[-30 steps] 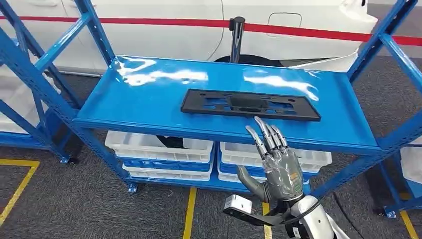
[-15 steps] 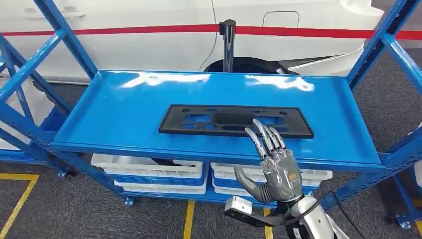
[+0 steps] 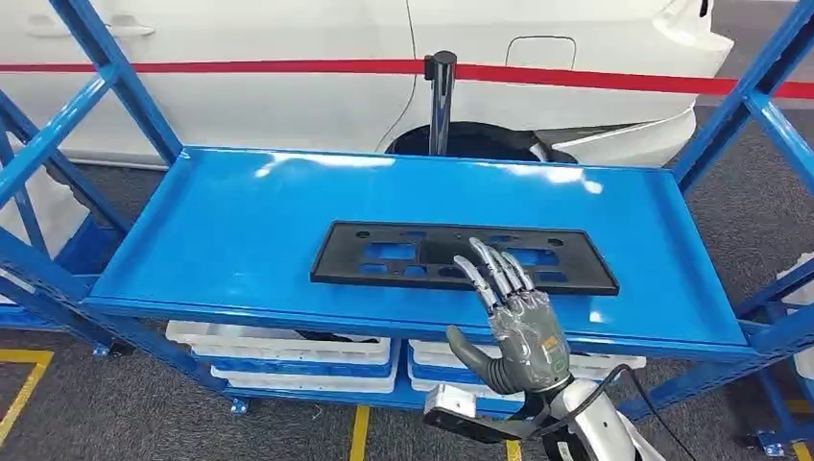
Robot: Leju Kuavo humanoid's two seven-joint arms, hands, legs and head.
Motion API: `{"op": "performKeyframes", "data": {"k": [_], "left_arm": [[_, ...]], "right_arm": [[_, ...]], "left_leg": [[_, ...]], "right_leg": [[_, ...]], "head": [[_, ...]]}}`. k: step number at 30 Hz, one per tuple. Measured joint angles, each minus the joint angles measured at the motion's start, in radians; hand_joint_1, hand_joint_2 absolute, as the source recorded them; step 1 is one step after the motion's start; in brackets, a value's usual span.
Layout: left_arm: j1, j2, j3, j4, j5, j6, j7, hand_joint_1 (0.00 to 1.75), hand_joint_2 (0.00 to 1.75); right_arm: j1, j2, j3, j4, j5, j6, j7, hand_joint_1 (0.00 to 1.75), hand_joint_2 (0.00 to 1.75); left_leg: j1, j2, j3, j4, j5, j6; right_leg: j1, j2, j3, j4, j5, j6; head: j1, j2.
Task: Take the parts from the cabinet and place them on the table.
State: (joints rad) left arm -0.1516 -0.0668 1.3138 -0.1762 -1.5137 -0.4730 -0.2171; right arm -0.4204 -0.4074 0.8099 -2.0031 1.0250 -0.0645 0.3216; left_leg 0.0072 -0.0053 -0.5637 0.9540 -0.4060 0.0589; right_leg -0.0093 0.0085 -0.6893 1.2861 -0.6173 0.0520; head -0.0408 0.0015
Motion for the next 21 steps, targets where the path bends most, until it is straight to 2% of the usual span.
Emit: {"op": "performKeyframes", "data": {"k": [1, 2, 3, 4, 5, 6, 7, 9, 11, 12, 14, 15, 16, 17, 18, 20, 21], "left_arm": [[0.001, -0.002, 0.000, 0.000, 0.000, 0.000, 0.000, 0.00, 0.00], [0.003, -0.003, 0.000, 0.000, 0.000, 0.000, 0.000, 0.00, 0.00], [0.003, -0.005, 0.000, 0.000, 0.000, 0.000, 0.000, 0.00, 0.00], [0.003, -0.005, 0.000, 0.000, 0.000, 0.000, 0.000, 0.00, 0.00], [0.003, -0.005, 0.000, 0.000, -0.001, 0.000, 0.000, 0.00, 0.00], [0.001, -0.002, 0.000, 0.000, -0.001, 0.000, 0.000, 0.00, 0.00], [-0.001, -0.002, 0.000, 0.000, -0.001, 0.000, 0.000, 0.00, 0.00], [0.001, -0.003, 0.000, 0.000, -0.001, 0.000, 0.000, 0.00, 0.00], [0.001, -0.004, 0.000, 0.000, -0.002, 0.000, 0.001, 0.00, 0.00], [0.000, -0.005, 0.000, 0.000, -0.002, 0.000, 0.001, 0.00, 0.00], [-0.001, -0.006, 0.000, 0.000, -0.002, 0.000, 0.003, 0.00, 0.00], [-0.001, -0.006, 0.000, 0.000, -0.002, 0.000, 0.003, 0.00, 0.00], [0.000, -0.006, 0.000, 0.000, -0.002, 0.000, 0.003, 0.00, 0.00], [0.000, -0.006, 0.000, 0.000, -0.002, 0.000, 0.003, 0.00, 0.00], [0.000, -0.006, 0.000, 0.000, -0.002, 0.000, 0.003, 0.00, 0.00], [0.000, -0.007, 0.000, 0.000, -0.003, 0.000, 0.003, 0.00, 0.00], [-0.003, -0.006, 0.000, 0.000, -0.003, 0.000, 0.003, 0.00, 0.00]], "right_arm": [[0.001, 0.000, 0.003, 0.005, -0.002, 0.002, 0.000, 0.00, 1.75], [0.002, 0.000, 0.006, 0.009, -0.005, 0.006, 0.000, 0.00, 1.75], [0.002, 0.000, 0.008, 0.012, -0.010, 0.007, 0.000, 0.00, 1.75], [0.002, -0.001, 0.010, 0.015, -0.011, 0.008, 0.000, 0.00, 1.75], [0.002, -0.001, 0.011, 0.019, -0.011, 0.009, 0.000, 0.00, 1.75], [0.001, -0.001, 0.013, 0.024, -0.012, 0.010, 0.000, 0.00, 1.75], [0.001, -0.001, 0.015, 0.027, -0.013, 0.012, 0.000, 0.00, 1.75], [0.000, -0.001, 0.019, 0.035, -0.014, 0.015, 0.000, 0.00, 1.75], [-0.001, -0.001, 0.020, 0.040, -0.018, 0.018, 0.002, 0.00, 1.75], [-0.001, -0.001, 0.020, 0.043, -0.019, 0.019, 0.001, 0.00, 1.75], [-0.001, -0.001, 0.021, 0.051, -0.020, 0.024, 0.002, 0.00, 1.75], [0.000, -0.001, 0.021, 0.054, -0.020, 0.026, 0.002, 0.00, 1.75], [0.000, -0.001, 0.023, 0.058, -0.020, 0.027, 0.002, 0.00, 1.75], [-0.001, -0.001, 0.023, 0.061, -0.021, 0.030, 0.002, 0.00, 1.75], [-0.001, -0.001, 0.023, 0.063, -0.023, 0.033, 0.002, 0.00, 1.75], [-0.002, -0.001, 0.024, 0.066, -0.029, 0.036, 0.003, 0.00, 1.75], [-0.003, -0.001, 0.024, 0.067, -0.029, 0.037, 0.003, 0.00, 1.75]], "left_leg": [[0.002, -0.001, 0.003, 0.000, -0.004, -0.002], [0.007, -0.003, 0.009, 0.000, -0.008, -0.007], [0.013, -0.006, 0.016, 0.001, -0.013, -0.013], [0.019, -0.009, 0.025, 0.002, -0.020, -0.021], [0.019, -0.010, 0.030, 0.004, -0.027, -0.032], [0.013, -0.010, 0.029, 0.008, -0.035, -0.041], [0.011, -0.011, 0.029, 0.006, -0.035, -0.045], [0.015, -0.011, 0.034, -0.006, -0.031, -0.052], [0.020, -0.007, 0.031, 0.011, -0.045, -0.059], [0.020, -0.004, 0.010, 0.056, -0.071, -0.060], [0.017, -0.003, -0.077, 0.234, -0.151, -0.063], [0.017, -0.003, -0.121, 0.313, -0.173, -0.061], [0.012, -0.002, -0.145, 0.347, -0.171, -0.054], [0.006, -0.003, -0.143, 0.326, -0.148, -0.044], [-0.003, -0.003, -0.119, 0.264, -0.108, -0.031], [-0.024, -0.003, -0.031, 0.063, -0.007, 0.006], [-0.030, 0.001, -0.019, 0.034, -0.017, 0.018]], "right_leg": [[-0.005, -0.001, -0.023, 0.022, 0.011, 0.005], [-0.010, -0.002, -0.016, -0.012, 0.049, 0.010], [-0.015, -0.003, 0.015, -0.090, 0.102, 0.017], [-0.022, -0.005, 0.060, -0.192, 0.159, 0.025], [-0.031, -0.008, 0.097, -0.278, 0.197, 0.035], [-0.026, 0.002, 0.105, -0.297, 0.183, 0.034], [-0.027, 0.007, 0.102, -0.296, 0.184, 0.014], [-0.021, 0.007, 0.100, -0.293, 0.180, -0.002], [-0.024, 0.004, 0.104, -0.298, 0.183, -0.019], [-0.022, 0.004, 0.105, -0.298, 0.182, -0.024], [-0.013, 0.002, 0.105, -0.298, 0.179, -0.032], [-0.008, 0.001, 0.106, -0.297, 0.178, -0.034], [-0.002, 0.002, 0.107, -0.297, 0.176, -0.035], [0.004, 0.002, 0.111, -0.297, 0.174, -0.038], [0.009, 0.002, 0.115, -0.298, 0.172, -0.040], [0.017, 0.002, 0.125, -0.298, 0.168, -0.046], [0.019, 0.001, 0.125, -0.300, 0.167, -0.045]], "head": [[0.000, 0.000], [0.000, 0.000], [0.000, 0.000], [0.000, 0.000], [0.000, 0.000], [0.001, 0.000], [0.000, 0.000], [0.000, 0.000], [0.000, 0.000], [0.000, 0.000], [-0.001, 0.000], [-0.002, 0.000], [-0.002, 0.000], [-0.002, 0.000], [-0.002, 0.000], [-0.002, 0.000], [-0.001, 0.000]]}}
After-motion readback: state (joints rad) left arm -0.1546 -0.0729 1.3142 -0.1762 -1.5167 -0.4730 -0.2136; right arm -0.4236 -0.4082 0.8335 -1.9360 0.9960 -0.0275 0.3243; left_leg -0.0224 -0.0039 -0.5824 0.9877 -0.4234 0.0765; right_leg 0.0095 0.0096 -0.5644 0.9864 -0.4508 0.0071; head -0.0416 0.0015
